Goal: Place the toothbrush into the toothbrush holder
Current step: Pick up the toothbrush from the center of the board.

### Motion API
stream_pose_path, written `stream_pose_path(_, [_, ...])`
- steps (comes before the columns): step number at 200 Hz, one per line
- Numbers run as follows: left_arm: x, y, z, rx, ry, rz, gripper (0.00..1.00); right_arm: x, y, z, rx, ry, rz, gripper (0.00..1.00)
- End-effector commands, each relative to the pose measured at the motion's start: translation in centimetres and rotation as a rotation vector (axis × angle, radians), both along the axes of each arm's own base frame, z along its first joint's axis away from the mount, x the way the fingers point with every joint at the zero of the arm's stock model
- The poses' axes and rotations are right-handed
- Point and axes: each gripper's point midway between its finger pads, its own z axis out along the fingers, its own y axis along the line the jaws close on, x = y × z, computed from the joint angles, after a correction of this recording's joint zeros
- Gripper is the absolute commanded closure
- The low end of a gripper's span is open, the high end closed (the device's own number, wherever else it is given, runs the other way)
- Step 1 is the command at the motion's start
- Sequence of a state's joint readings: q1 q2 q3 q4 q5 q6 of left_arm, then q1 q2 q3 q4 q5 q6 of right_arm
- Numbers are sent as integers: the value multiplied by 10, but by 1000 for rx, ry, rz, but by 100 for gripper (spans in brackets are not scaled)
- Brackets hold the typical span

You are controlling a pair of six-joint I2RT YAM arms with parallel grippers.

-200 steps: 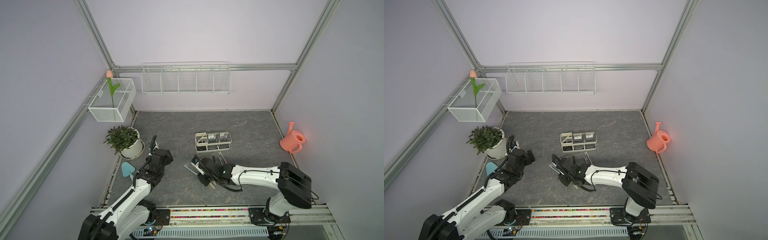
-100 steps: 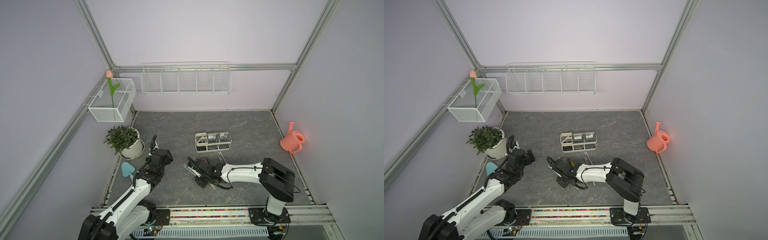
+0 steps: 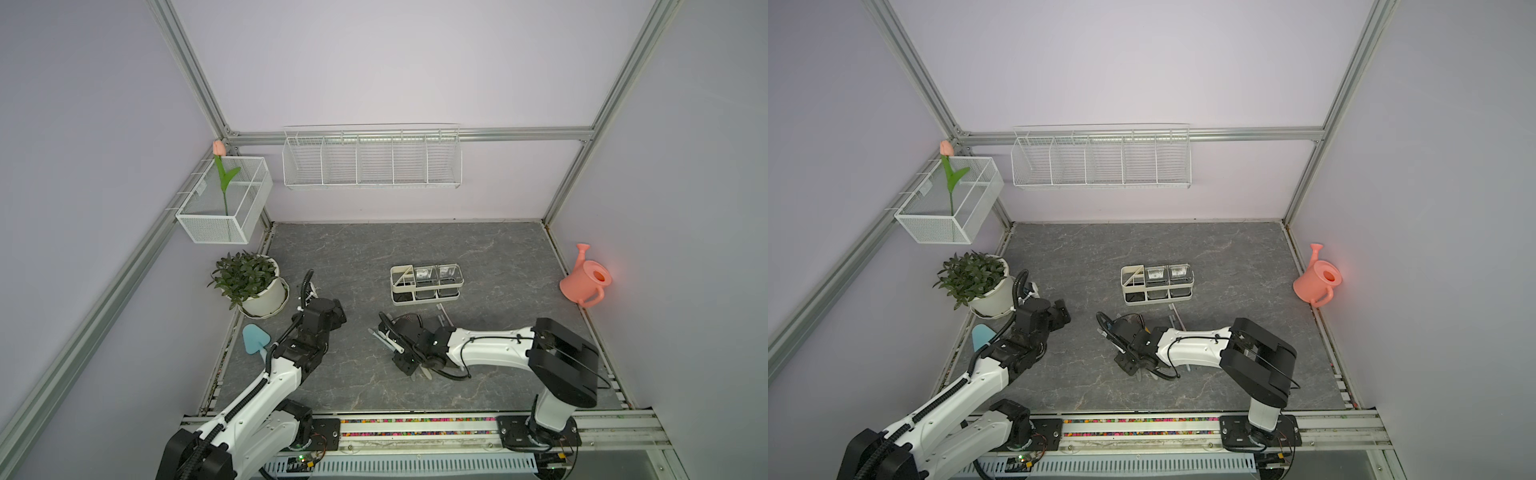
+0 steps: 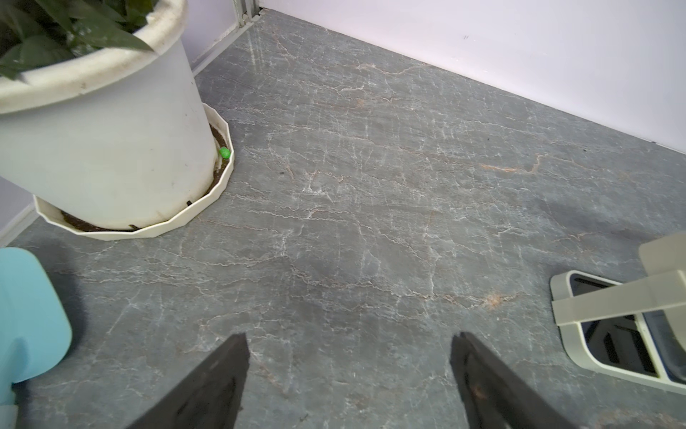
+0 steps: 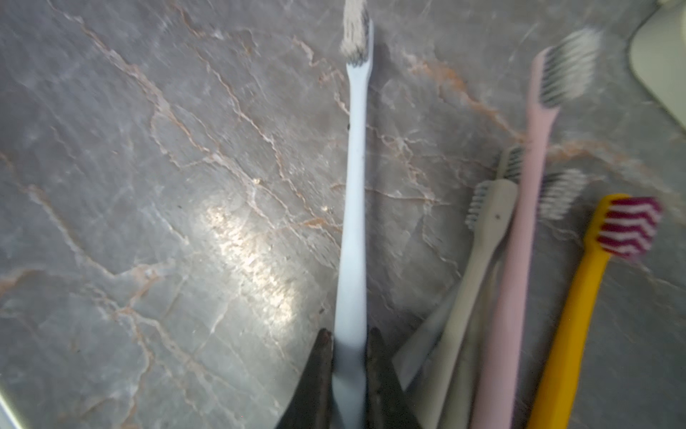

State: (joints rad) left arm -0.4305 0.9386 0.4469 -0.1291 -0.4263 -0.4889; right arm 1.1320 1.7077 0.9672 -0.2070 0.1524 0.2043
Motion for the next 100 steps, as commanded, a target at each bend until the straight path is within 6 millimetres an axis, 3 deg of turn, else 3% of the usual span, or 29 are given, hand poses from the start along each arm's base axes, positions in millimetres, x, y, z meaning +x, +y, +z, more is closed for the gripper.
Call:
stream_pose_path(1, [3, -28, 25, -148, -31, -96, 10, 10, 2, 43, 148, -55, -58, 93])
stream_pose_path(30, [-7, -70, 56, -368, -73, -283, 11, 13, 2, 87, 295, -89, -78, 93])
stream_pose_path(54, [-14, -86, 85, -493, -136, -359, 12, 18, 1, 116, 374, -133, -100, 92])
stream_pose_path(100, [-26, -105, 124, -698, -200, -455, 17, 24, 7, 122, 411, -150, -103, 91])
